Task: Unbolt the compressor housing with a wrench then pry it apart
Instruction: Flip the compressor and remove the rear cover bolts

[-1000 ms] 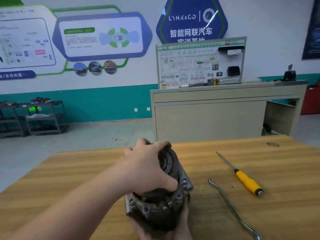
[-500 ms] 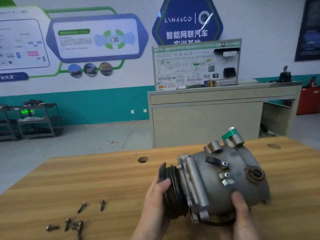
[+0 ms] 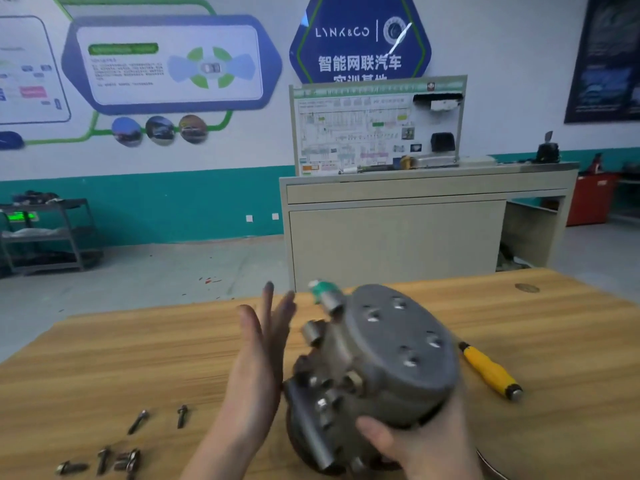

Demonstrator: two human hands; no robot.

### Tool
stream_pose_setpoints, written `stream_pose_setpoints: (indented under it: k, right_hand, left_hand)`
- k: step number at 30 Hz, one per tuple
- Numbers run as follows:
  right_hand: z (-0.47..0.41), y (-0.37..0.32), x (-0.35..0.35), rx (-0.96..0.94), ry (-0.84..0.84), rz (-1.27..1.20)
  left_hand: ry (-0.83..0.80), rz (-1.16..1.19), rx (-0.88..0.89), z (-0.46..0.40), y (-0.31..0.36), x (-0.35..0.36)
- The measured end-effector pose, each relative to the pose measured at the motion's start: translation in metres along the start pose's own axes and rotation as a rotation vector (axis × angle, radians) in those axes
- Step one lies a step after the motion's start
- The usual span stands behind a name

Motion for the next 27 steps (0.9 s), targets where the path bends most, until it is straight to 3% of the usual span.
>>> stream_pose_setpoints:
  k: [2, 5, 10, 12, 15, 16, 17, 20, 22, 25, 27]
  right_hand:
    - [0.0, -0.005, 0.022, -0.024, -0.08, 0.171]
    - [-0.01, -0.009, 0.043, 0.003, -0.195, 0.373]
    - [-0.027, -0.003, 0.034, 0.059, -0.568, 0.129]
    - [-0.045, -0.002, 0.005, 0.105, -0.613, 0.178]
    - [-0.09, 0.007, -0.074, 0.157, -0.21, 0.518]
    - [-0.095, 0.015, -0.091, 0.195, -0.144, 0.691]
    - [-0.094, 0.024, -0.096, 0.261, -0.164, 0.834]
    - [-0.068, 0.062, -0.081, 0.401, -0.438, 1.276]
    - [-0.055, 0.073, -0.071, 0.421, -0.573, 1.384]
    - [-0.055, 0.064, -0.073, 0.48, -0.606, 1.135]
    - [-0.063, 0.039, -0.077, 0.485, -0.409, 0.593]
  left_hand:
    - [-0.033, 0.097, 0.044, 0.009, 0.009, -0.006]
    - [0.078, 0.155, 0.062, 0.02, 0.009, -0.028]
    - [0.229, 0.06, 0.105, 0.036, 0.02, -0.014]
    - [0.256, 0.028, 0.112, 0.042, 0.025, 0.0]
    - [0.288, 0.057, 0.095, 0.047, 0.03, 0.012]
    - [0.306, 0.066, 0.087, 0.048, 0.03, 0.014]
    - [0.326, 0.062, 0.083, 0.049, 0.03, 0.015]
    - [0.417, 0.0, 0.095, 0.055, 0.031, 0.018]
    - [0.468, -0.056, 0.099, 0.06, 0.031, 0.021]
    - [0.5, -0.165, 0.111, 0.071, 0.036, 0.021]
    - [0.523, -0.369, 0.256, 0.078, 0.057, 0.015]
Point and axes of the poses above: each hand's wrist, its own z-axis away from the middle knuckle, its own x-axis out of the palm, y = z × x, the point moved 7 cm from there along -z, towards the middle knuckle, and after that the axes turned 4 degrees about -x, right-handed, at the moved point
